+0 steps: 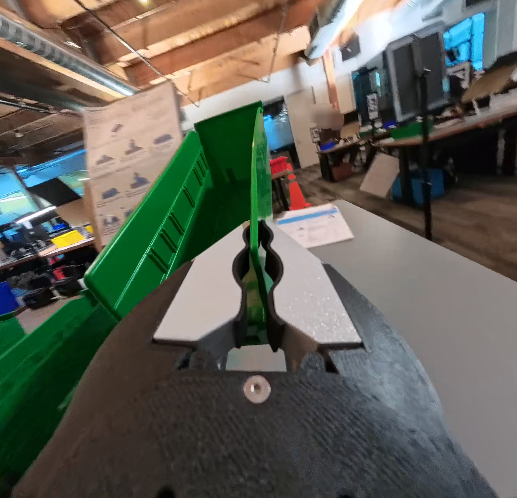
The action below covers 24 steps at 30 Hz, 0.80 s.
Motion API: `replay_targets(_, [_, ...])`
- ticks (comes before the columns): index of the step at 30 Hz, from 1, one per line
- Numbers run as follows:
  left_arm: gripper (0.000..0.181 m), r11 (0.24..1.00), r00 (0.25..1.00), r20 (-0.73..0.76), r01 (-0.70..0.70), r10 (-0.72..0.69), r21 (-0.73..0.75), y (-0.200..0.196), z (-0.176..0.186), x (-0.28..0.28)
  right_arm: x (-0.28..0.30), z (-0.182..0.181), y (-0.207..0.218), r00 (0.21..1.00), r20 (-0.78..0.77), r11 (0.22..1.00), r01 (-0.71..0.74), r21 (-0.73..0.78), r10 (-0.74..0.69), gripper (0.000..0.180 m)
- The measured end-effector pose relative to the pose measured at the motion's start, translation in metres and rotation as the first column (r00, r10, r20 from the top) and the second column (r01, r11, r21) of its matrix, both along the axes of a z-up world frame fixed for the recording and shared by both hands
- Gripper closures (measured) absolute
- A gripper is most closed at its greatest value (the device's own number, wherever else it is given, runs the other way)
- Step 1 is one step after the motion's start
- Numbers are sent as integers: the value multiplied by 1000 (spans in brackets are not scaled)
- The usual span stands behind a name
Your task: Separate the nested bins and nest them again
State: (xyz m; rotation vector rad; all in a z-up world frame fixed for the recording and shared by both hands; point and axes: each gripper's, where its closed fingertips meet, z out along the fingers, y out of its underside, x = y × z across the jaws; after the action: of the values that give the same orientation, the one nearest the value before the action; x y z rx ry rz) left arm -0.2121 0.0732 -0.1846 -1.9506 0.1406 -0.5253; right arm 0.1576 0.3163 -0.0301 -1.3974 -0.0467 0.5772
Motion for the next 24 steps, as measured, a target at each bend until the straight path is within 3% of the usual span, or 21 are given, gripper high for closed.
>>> replay_targets(1, [110,1000,1000,-15,-7,7,25,1,4,2,-17,10,-9,999,6,999,-32,27,32,177])
replay_targets(5, [105,988,998,-56,-16,24,154,-2,29,25,-99,40,-51,981,33,976,-192,102,190,178])
replay_targets(7, [111,967,995,-82,-25,48,255,-7,48,39,-139,46,-78,966,45,960,-256,110,253,178])
replay_targets(12, [118,841,962,-150,-118,230,527,-30,96,62,-219,33,-142,943,107,940,-326,96,316,178])
replay_targets(19, [104,848,940,-76,-264,333,459,-27,86,45,-287,-12,-208,879,283,895,-430,121,384,178])
replay_targets(24, [128,864,956,3,-268,295,426,-25,80,30,-306,-19,-238,849,348,861,-476,181,397,173])
